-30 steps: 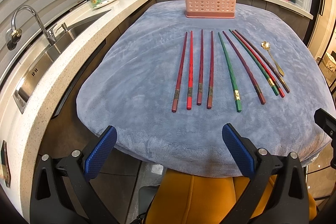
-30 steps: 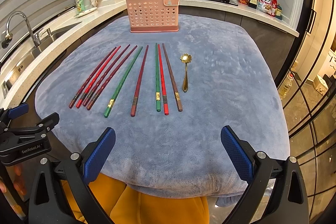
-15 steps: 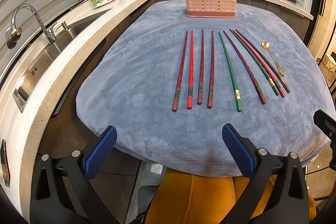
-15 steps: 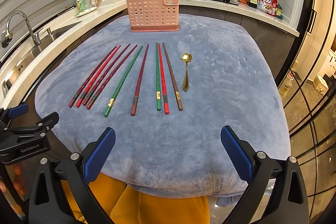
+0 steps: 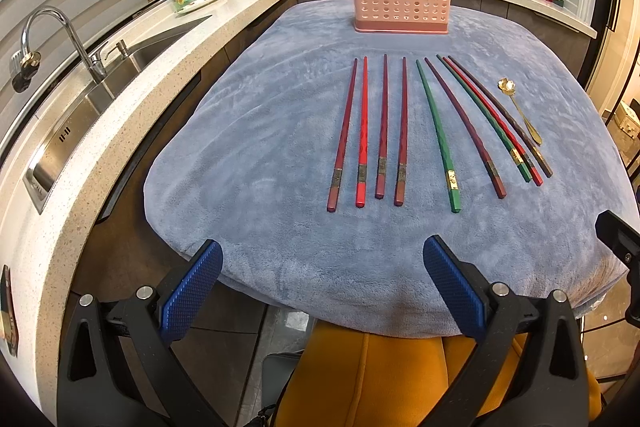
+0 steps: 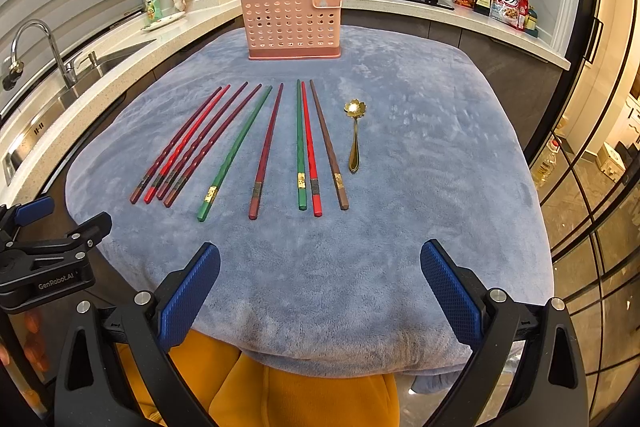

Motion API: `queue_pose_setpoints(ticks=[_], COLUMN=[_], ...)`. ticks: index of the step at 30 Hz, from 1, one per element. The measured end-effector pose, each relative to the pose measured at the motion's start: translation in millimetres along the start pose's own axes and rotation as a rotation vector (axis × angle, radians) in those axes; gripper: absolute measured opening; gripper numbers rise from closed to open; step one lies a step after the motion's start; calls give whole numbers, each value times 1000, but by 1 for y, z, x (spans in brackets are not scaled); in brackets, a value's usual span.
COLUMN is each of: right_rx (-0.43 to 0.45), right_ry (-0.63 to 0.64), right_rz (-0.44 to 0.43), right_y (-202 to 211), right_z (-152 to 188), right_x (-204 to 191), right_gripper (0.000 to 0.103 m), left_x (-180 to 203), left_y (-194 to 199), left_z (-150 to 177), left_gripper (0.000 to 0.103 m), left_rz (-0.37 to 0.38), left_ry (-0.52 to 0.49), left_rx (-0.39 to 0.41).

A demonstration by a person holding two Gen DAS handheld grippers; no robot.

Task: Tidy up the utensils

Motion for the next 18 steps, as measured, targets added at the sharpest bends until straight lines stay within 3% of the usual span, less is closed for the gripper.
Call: queue_pose_setpoints(ticks=[10, 14, 18], right_rx=[-3, -14, -28], right_ry=[-1, -12, -28], right_rz=[3, 3, 2], right_y=[-1, -8, -17], right_z=[1, 3, 5], right_x=[1, 4, 11], right_gripper=[96, 96, 96], left_x=[0, -10, -25], left_y=[-3, -15, -29], left_z=[1, -1, -6], left_gripper=[96, 96, 96], left_rz=[18, 46, 24], left_ry=[22, 85, 124], left_rx=[-14, -54, -73])
Point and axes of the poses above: each gripper's, at about its wrist camera, not at the fingertips, and y roughly against the way its jaws point, x to its right, z to its underside, the point moved 10 cm from there along -y, roughly the way its jaws point, and after that the axes turned 8 degrees about y, right-handed, at the moved point
